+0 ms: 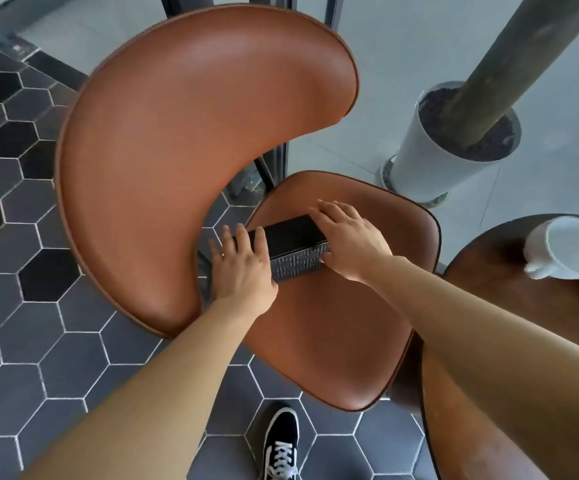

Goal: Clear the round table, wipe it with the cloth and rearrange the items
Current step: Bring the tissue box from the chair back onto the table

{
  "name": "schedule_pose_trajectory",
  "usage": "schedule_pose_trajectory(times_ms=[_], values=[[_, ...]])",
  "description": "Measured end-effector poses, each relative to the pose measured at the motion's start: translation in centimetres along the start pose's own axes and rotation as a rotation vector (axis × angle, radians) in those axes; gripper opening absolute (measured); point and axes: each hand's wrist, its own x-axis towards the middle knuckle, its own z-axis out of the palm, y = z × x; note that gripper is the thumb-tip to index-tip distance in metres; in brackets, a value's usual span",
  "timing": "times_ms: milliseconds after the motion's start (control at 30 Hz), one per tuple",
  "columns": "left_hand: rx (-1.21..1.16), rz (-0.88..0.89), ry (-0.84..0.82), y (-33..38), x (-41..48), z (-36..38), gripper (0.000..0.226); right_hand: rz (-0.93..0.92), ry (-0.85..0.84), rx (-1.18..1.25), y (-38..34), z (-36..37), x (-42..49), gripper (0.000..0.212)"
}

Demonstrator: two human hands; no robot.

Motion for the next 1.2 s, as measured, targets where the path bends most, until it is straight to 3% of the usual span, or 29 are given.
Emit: schedule_pose_trajectory(times_ms=[167, 333, 467, 600, 1200], values=[[0.023, -0.06, -0.133, 0.3, 3.8, 0.3, 0.107, -0.023, -0.142, -0.047, 0.6, 0.7, 3.0, 0.108], [0.025, -0.058, -0.214, 0.0, 5.3, 0.5, 0.103, 0.006, -0.174, -0.042, 0.8, 1.6, 4.0, 0.1], [-0.013, -0.026, -0.13, 0.2, 4.2, 0.6, 0.079, 0.033, -0.106, -0.036, 0.4, 1.7, 2.8, 0.078], [-0.004, 0.012, -0.002, 0.5, 2.3, -0.1, 0.074, 0.034, -0.043, -0.02, 0.4, 1.2, 0.9, 0.062], [-0.026, 0.193, 0.225, 3.7, -8.3, -13.7, 0.09, 0.11, 0.177, 0.073, -0.6, -10.6, -13.2, 0.067]])
